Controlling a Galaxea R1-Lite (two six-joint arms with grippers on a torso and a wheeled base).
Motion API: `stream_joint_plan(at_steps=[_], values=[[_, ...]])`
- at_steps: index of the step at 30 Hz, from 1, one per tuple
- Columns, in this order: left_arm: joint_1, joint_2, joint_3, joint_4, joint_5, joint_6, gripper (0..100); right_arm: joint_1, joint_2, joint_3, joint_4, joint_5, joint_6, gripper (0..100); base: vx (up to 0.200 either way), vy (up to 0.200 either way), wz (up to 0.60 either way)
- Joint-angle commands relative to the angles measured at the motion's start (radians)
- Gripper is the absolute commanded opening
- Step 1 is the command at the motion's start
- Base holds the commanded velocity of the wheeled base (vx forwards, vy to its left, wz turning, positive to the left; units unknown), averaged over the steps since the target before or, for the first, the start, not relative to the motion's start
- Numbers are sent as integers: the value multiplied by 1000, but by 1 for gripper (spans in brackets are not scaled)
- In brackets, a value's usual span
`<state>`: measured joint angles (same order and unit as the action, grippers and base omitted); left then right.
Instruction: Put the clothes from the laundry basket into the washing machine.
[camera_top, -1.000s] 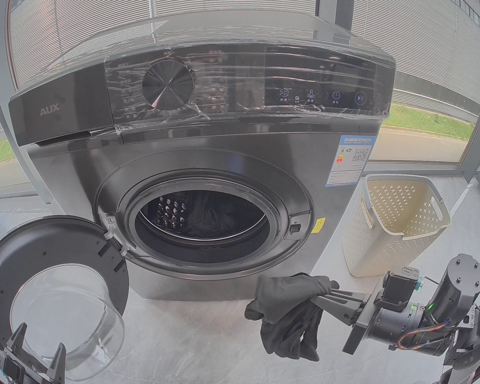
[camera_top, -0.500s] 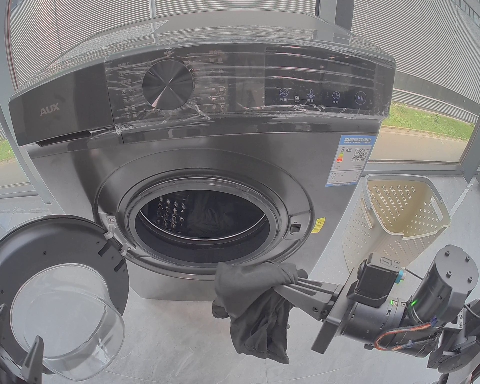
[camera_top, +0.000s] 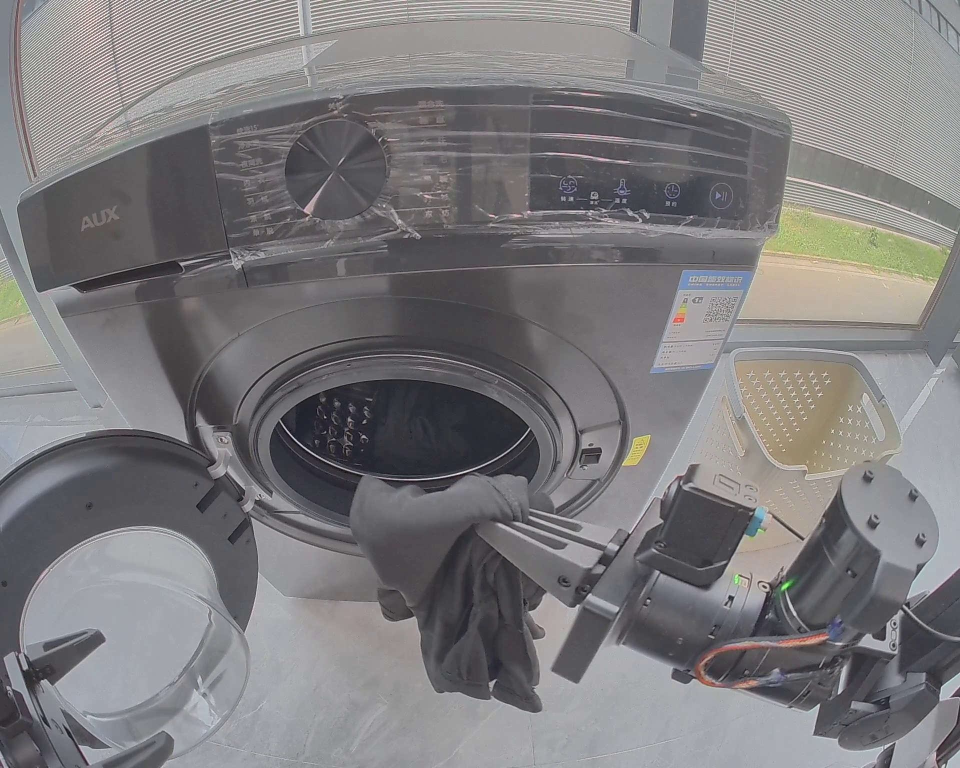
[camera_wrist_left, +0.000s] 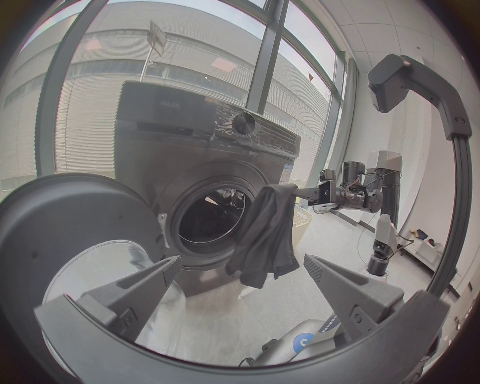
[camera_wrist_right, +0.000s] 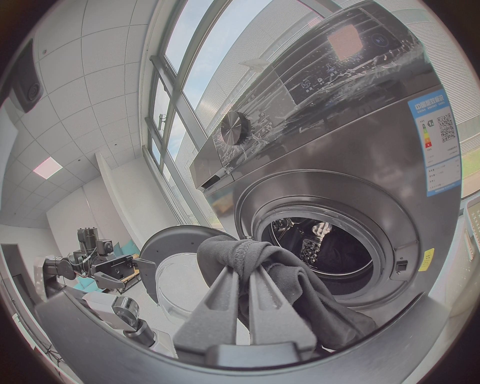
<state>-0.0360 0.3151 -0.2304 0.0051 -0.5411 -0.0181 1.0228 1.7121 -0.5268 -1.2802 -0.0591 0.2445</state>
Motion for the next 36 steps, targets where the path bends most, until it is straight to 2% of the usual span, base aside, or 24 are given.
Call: stream_joint_plan(at_steps=[1,4,7,16,22,27,28,30,32,36], values=[[-38,185,-3,-60,-43,4,100,14,55,-65,2,-1,1,0,0,0,0],[-64,242,-12,-80,-51,4,100,25,63,-81,2,-2,1,0,0,0,0],[-136,329,-13,-134,-51,4,100,34,70,-101,2,-4,3,0,0,0,0],[-326,545,-46,-221,-7,1,100,23,70,-114,4,-4,3,0,0,0,0],[-374,670,-47,-317,23,1,100,19,92,-128,4,-5,1,0,0,0,0],[-389,725,-46,-346,35,0,100,16,98,-133,15,-13,1,0,0,0,0],[-387,746,-46,-359,41,-2,100,16,103,-153,48,-65,1,0,0,0,0],[-389,763,-46,-375,46,-2,100,17,106,-185,82,-110,6,0,0,0,0],[-389,779,-49,-384,50,-2,100,14,115,-223,114,-140,7,0,0,0,0],[-386,822,-53,-399,75,-3,100,5,129,-262,156,-174,15,0,0,0,0]])
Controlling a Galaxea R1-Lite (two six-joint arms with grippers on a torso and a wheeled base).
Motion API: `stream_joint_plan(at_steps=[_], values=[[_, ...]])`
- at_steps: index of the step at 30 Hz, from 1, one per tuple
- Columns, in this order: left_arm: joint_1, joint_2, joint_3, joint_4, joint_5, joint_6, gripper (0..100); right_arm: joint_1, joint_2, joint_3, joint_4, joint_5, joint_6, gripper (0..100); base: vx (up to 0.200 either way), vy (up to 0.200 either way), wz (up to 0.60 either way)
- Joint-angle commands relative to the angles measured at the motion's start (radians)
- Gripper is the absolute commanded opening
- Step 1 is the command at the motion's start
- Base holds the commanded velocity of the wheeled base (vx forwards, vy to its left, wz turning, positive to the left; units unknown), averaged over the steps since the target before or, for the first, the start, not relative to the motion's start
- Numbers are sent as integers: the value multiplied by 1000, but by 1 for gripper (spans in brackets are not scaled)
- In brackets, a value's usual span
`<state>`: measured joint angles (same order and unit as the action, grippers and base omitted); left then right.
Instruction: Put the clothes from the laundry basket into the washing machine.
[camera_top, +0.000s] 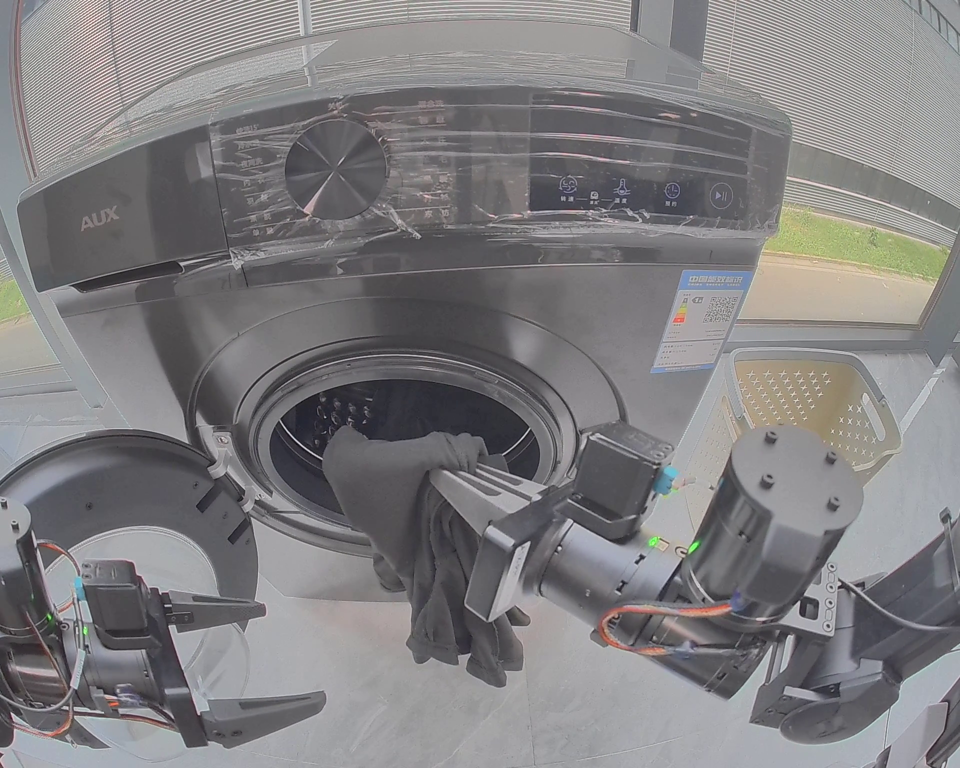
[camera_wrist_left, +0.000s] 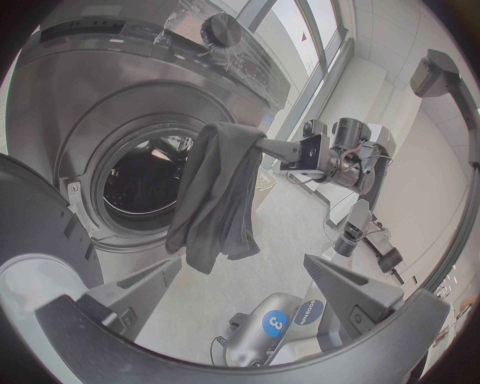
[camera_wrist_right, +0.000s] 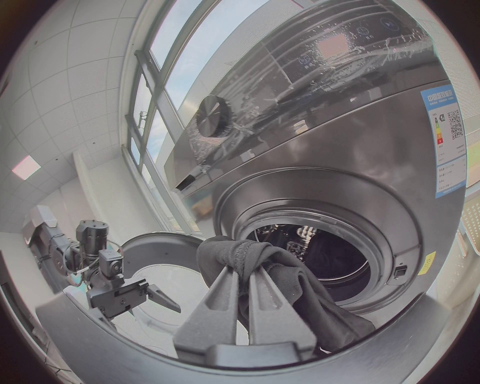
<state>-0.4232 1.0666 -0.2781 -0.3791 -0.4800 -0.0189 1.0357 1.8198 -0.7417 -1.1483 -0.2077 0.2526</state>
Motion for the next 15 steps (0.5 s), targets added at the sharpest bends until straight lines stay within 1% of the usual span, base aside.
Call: stream_joint_plan(at_steps=[1,5,11,15], values=[[1,79,-4,-24,15,-3,100,-6,23,-50,27,-30,11,0,0,0,0],[4,128,-7,-61,17,-4,100,-6,23,-64,50,-32,40,0,0,0,0],[-16,222,-30,-119,14,-7,100,-3,21,-73,48,-30,44,0,0,0,0],[-19,289,-52,-126,12,-6,100,-2,18,-73,42,-30,44,0,0,0,0]])
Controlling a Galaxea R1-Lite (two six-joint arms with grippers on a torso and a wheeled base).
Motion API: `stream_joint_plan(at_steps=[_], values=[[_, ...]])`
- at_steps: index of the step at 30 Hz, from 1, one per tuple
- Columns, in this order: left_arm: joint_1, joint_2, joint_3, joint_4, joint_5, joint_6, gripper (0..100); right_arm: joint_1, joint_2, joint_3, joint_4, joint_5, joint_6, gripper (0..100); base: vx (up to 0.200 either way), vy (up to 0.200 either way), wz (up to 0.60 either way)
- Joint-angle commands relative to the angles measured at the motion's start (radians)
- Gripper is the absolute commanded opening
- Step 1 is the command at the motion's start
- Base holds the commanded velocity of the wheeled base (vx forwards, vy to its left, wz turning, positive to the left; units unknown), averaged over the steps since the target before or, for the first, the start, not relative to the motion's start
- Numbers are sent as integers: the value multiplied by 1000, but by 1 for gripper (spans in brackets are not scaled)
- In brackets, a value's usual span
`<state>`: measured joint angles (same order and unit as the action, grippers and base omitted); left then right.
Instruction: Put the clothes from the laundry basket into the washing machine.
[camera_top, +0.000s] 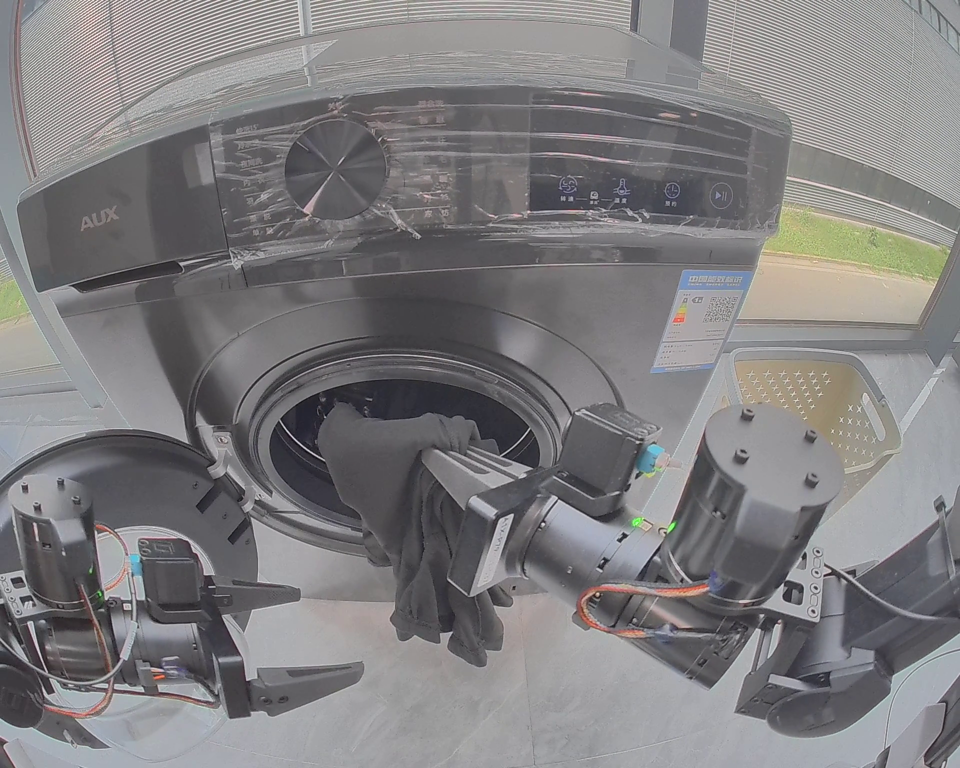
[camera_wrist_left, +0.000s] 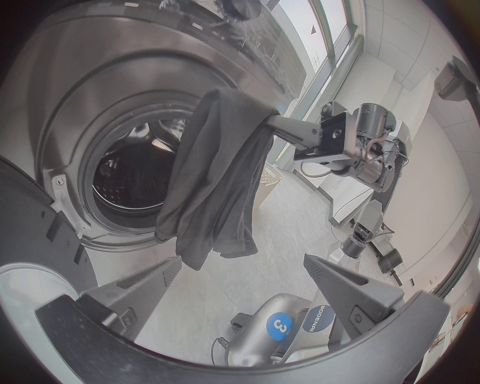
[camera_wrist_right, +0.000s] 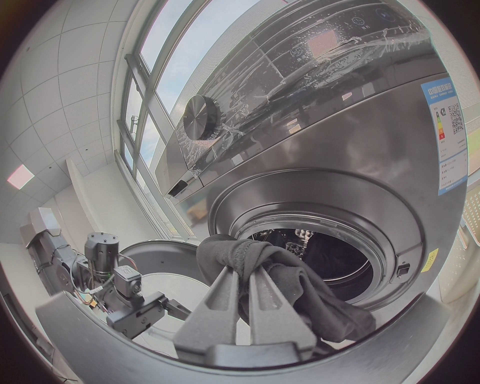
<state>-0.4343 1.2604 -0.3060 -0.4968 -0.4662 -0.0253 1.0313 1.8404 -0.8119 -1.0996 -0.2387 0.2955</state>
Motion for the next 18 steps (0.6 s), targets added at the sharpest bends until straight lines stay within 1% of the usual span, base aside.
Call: stream_joint_plan(at_steps=[1,4,5,6,7,9,10,13,18], values=[[-8,96,-24,-8,-2,1,100,3,-3,-3,-6,1,1,0,0,0,0],[-14,143,-45,-14,-5,-1,100,1,-4,-3,-5,1,1,0,0,0,0],[-37,171,-55,-29,-5,-4,100,0,-1,-3,-6,1,1,0,0,0,0],[-37,171,-55,-29,-5,-4,100,0,-1,-3,-6,1,1,0,0,0,0],[-54,201,-62,-57,-2,-7,100,0,2,-3,-8,1,1,0,0,0,0],[-60,218,-67,-72,0,-7,100,3,2,-4,-9,1,1,0,0,0,0],[-69,252,-73,-97,0,-7,100,6,3,-4,-11,1,1,0,0,0,0],[-70,303,-87,-134,0,-7,100,9,8,-6,-13,1,1,0,0,0,0],[-72,379,-96,-195,1,-15,100,12,10,-6,-14,-1,2,0,0,0,0]])
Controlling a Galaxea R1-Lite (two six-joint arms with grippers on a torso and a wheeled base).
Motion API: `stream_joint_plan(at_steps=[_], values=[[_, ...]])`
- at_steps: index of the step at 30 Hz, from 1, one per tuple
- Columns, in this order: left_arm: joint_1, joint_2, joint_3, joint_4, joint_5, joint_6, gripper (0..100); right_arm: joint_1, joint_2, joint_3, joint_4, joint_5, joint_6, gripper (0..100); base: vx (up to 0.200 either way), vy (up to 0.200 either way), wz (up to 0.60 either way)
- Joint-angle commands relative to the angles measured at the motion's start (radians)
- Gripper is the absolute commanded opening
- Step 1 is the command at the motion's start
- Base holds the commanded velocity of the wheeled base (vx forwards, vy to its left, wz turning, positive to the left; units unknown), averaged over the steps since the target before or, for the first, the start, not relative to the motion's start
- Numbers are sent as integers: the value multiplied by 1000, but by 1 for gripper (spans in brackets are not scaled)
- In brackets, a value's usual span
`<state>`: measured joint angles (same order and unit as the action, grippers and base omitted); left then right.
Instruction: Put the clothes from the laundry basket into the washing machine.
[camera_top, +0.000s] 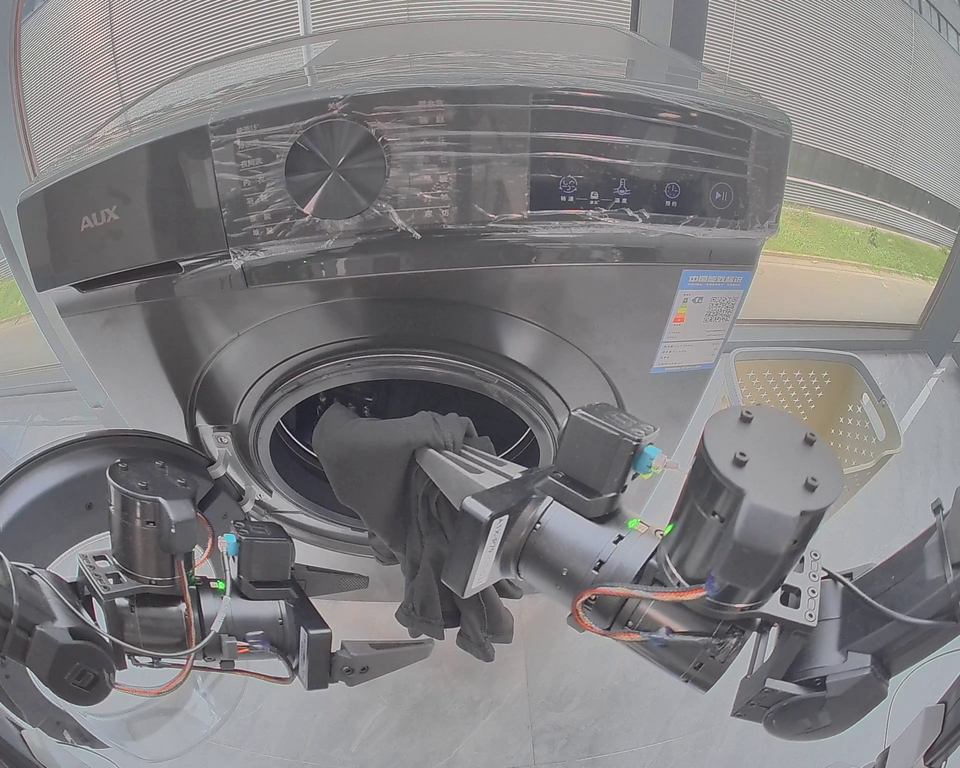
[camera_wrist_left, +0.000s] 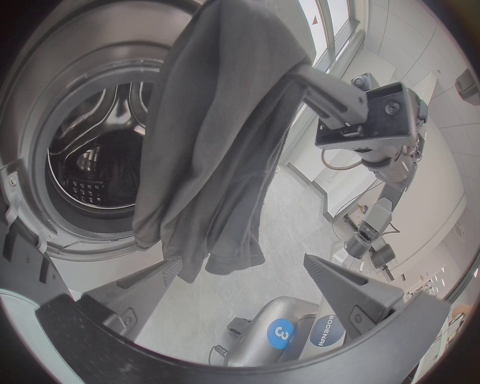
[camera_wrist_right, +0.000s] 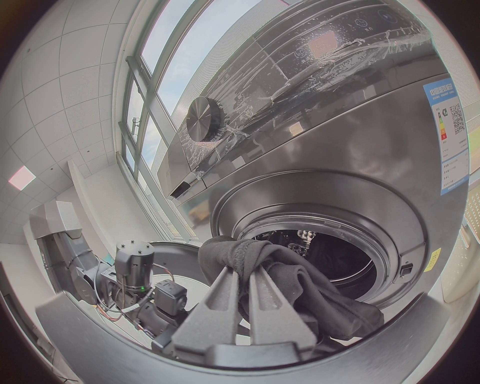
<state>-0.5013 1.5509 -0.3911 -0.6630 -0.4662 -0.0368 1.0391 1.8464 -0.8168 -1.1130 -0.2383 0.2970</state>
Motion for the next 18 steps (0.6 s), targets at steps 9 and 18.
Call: stream_joint_plan(at_steps=[9,18], values=[[-5,198,-12,-184,27,-20,100,5,4,-1,-2,-1,1,0,0,0,0],[-16,238,-3,-282,87,-25,0,7,4,5,-2,-1,1,0,0,0,0]])
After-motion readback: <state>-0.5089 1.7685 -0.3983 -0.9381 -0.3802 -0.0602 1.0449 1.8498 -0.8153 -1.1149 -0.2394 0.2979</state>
